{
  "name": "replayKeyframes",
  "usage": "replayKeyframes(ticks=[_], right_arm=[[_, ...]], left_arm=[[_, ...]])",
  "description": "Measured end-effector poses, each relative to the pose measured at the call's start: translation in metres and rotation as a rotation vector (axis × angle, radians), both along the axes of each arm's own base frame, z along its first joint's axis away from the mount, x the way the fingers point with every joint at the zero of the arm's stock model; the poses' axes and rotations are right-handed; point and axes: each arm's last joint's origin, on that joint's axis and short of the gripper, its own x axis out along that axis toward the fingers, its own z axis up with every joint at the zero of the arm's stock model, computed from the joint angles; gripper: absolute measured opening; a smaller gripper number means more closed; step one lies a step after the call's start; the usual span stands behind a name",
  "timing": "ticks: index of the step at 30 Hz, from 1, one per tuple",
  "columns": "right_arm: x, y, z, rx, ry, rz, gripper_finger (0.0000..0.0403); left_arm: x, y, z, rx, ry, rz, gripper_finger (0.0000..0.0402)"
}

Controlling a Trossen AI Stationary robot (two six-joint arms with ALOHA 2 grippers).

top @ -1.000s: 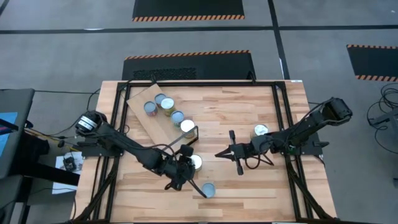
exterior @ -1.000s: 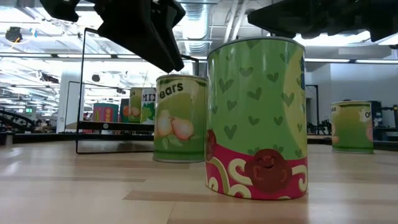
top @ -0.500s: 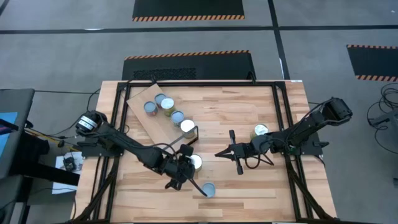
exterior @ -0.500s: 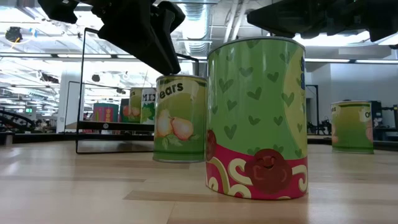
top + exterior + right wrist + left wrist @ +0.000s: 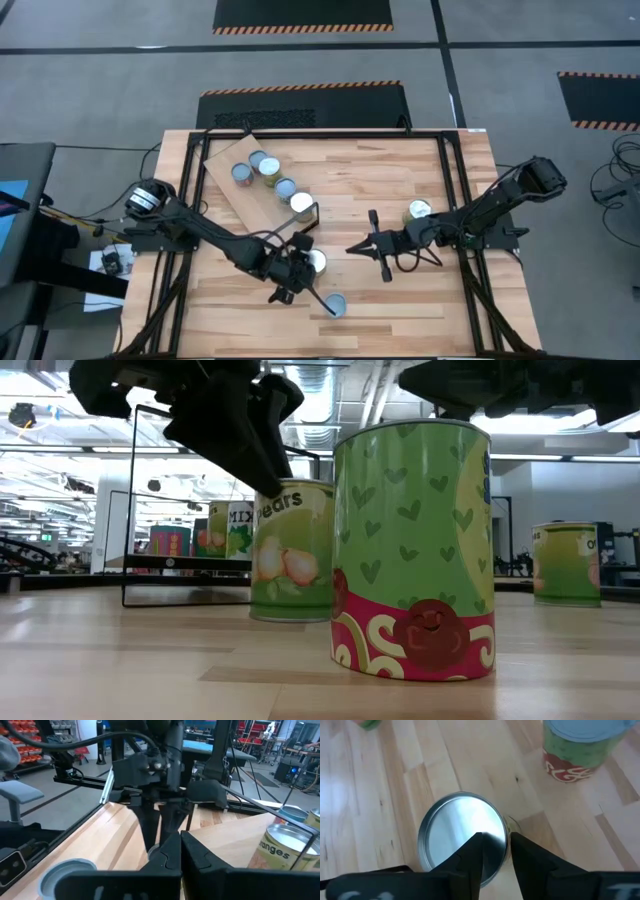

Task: Pick and place cans onto a shelf
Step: Put the canned pears on the shelf

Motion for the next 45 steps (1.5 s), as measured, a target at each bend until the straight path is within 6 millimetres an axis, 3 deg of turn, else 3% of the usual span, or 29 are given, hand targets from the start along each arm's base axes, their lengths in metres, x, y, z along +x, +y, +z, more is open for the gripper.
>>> replayKeyframes(ticks=[4,9,20,29,33,45], right_arm=[[0.000,0.000,0.000,0.001,-0.005,0.000,0.0011],[0.000,0.000,0.000,0.001,-0.004,0.000,0.0011],[0.000,0.000,0.000,0.000,-0.001,0.000,0.0011],[0.000,0.000,-0.001,0.000,0.013,0.000,0.0011],[0.000,0.000,-0.002,0.004,0.024,0.001,0.0011],[-0.001,0.003,-0.002,0.000,0.026,0.012,0.0011]], left_arm=[[0.001,0.001,0.000,0.004,-0.003,-0.007,0.0067],[0.002,0.005,0.000,0.021,0.006,-0.016,0.0009],[0.003,0.007,0.009,0.055,0.032,-0.065,0.0000],[0.004,-0.009,0.061,0.087,-0.015,-0.180,0.0000],[-0.007,-0.012,0.090,0.105,-0.037,-0.191,0.0000],[-0.097,0.009,0.190,0.085,-0.326,-0.122,0.0000]])
